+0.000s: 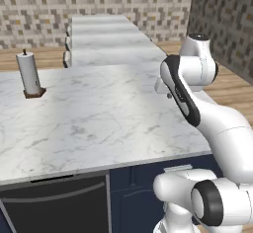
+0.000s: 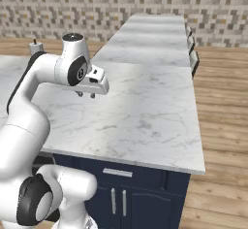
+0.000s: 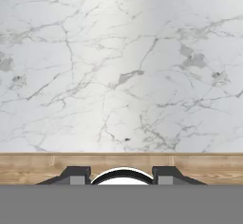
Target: Open the dishwasher door and pull out the top rack.
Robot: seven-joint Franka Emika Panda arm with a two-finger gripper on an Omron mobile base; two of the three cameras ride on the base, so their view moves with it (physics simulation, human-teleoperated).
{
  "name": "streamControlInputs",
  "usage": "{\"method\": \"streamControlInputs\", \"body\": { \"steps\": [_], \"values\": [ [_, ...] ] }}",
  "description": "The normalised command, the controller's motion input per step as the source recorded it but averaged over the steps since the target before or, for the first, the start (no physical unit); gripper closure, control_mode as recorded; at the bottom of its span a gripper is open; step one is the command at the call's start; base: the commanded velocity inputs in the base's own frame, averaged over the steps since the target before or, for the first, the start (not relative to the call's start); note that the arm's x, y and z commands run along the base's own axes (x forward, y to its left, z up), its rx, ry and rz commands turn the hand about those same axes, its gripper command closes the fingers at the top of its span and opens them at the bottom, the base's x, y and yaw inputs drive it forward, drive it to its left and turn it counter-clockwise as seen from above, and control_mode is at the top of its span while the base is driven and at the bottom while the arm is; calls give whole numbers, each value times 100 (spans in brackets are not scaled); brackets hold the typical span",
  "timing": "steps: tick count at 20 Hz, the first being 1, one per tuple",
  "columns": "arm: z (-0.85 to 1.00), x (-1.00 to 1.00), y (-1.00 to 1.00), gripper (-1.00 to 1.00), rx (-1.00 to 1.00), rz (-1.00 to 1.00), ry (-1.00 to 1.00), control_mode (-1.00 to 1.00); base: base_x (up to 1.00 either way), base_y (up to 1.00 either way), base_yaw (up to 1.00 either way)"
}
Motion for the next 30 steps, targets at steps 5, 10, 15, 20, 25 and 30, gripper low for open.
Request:
{"method": "streamControlInputs", "body": {
  "steps": [5, 10, 15, 20, 25, 30],
  "values": [
    [0, 0, 0, -100, 0, 0, 0, -100, 0, 0, 0],
    [-3, -1, 0, -100, 0, 0, 1, 100, -11, -1, 4],
    [0, 0, 0, -100, 0, 0, 0, 100, -18, -1, 28],
    [0, 0, 0, -100, 0, 0, 0, 100, -17, -11, 46],
    [0, 0, 0, -100, 0, 0, 0, 100, -11, -29, 53],
    [0, 0, 0, -100, 0, 0, 0, 100, 0, -41, 54]
  ]
}}
